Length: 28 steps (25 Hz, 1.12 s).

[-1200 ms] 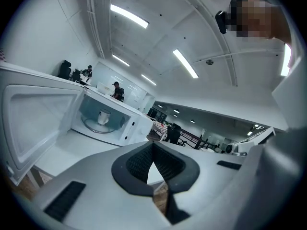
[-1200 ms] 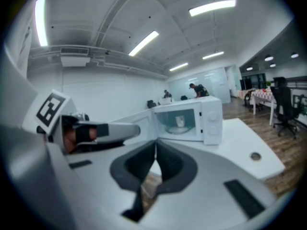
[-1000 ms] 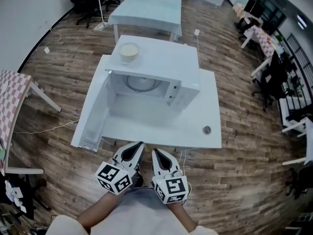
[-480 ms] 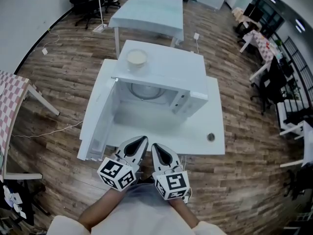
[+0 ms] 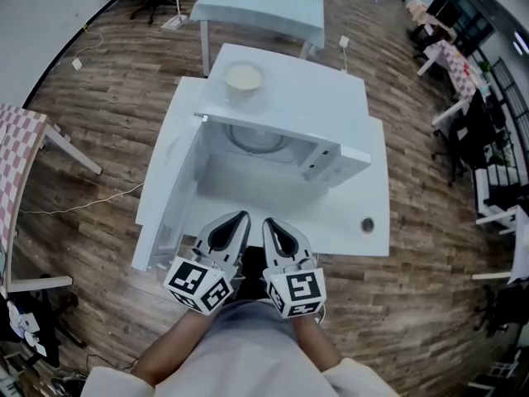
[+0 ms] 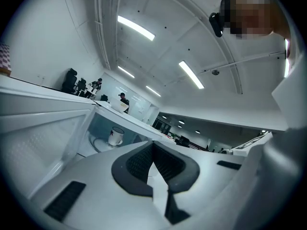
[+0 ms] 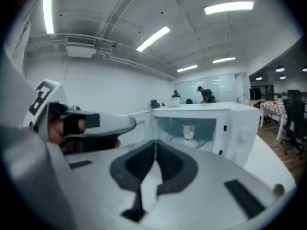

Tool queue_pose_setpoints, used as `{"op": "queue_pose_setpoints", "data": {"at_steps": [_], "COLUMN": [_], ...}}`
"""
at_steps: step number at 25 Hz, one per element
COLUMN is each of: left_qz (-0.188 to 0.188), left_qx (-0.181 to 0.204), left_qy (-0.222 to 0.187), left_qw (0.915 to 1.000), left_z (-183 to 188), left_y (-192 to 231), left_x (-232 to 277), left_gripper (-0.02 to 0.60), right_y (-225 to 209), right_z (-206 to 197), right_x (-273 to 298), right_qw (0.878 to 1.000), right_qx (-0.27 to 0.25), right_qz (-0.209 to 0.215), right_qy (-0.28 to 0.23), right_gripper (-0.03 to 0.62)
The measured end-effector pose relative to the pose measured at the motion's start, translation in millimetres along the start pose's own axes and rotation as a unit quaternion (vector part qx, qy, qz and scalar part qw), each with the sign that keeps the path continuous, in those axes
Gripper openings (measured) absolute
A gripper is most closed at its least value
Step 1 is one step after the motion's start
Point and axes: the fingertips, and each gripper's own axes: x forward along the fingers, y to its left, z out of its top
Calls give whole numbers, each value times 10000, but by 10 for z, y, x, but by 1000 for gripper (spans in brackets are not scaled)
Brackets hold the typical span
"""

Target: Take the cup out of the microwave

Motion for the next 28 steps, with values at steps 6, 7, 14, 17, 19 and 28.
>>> {"op": "queue_pose_setpoints", "data": {"at_steps": [6,7,14,17,19,28], "left_qz": [141,158,356,476,529,704], "left_qx": [-45,-55,-132,-187,-181,-379], "left_qy": [255,285,366,350,375,494], "left_qw": [9996,9995,9986,9981,9977,9956], "left_z": [-70,-76,-61,-17,9,-57], "left_y": [174,193,403,535,620,911], "left_x": [211,257,627,759,833,1061], "left_gripper": [9,9,9,9,9,9], "right_y": [-287,-348,-805,-974,-1057,-1314], "right_z": [-12,-14,-64,-96,-84,-115], "right_x": [407,472,1063,1326,1494,1989], "right_qw": [9999,9998,9989,9987,9985,9984], "right_qx": [101,106,229,293,328,299], "right_qz": [-90,-127,-324,-343,-354,-425], "right_qy": [-86,-105,-244,-245,-244,-211], "right_gripper": [23,23,25,28,28,32]}}
